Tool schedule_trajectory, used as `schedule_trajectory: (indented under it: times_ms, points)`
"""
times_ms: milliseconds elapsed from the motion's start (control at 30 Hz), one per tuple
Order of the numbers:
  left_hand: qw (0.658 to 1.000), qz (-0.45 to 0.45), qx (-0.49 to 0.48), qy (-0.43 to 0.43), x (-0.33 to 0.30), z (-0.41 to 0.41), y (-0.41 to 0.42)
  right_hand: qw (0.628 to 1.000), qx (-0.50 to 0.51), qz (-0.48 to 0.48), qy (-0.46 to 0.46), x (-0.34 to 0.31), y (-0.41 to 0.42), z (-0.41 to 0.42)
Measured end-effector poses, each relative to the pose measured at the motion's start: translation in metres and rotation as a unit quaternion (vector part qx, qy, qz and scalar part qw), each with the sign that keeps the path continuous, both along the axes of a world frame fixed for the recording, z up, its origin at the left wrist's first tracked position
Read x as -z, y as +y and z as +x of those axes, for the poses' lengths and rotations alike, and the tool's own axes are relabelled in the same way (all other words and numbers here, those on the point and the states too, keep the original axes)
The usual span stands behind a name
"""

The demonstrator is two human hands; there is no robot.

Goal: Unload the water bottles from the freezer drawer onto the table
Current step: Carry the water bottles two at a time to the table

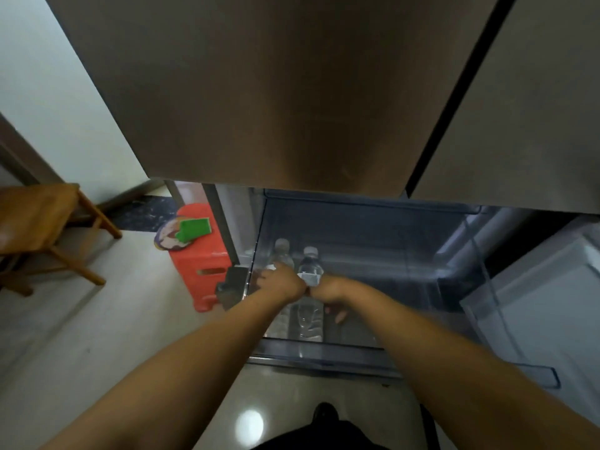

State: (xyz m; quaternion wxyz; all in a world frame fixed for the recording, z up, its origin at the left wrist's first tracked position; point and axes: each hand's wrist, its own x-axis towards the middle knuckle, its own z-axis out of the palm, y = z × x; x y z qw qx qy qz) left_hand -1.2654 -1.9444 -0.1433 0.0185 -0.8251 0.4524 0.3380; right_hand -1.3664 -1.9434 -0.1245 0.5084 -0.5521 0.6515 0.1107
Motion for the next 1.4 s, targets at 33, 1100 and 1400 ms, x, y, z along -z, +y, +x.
schedule_trajectory:
  times_ms: [33, 1100, 1400]
  points:
    - [1.0, 0.001, -0.002, -0.005, 0.002, 0.0, -0.002, 1.0, 0.003, 0.006, 0.003, 0.006, -0.002, 0.002]
    - [0.966, 0.042, -0.074, 0.245, 0.08, 0.026, -0.029, 0.966, 0.198, 0.039, -0.163, 0.033, -0.017, -0.105]
    - [0.946, 0.078, -0.052, 0.31, 0.006, 0.001, -0.015, 0.882, 0.341, 0.061, -0.319, 0.017, -0.024, -0.126]
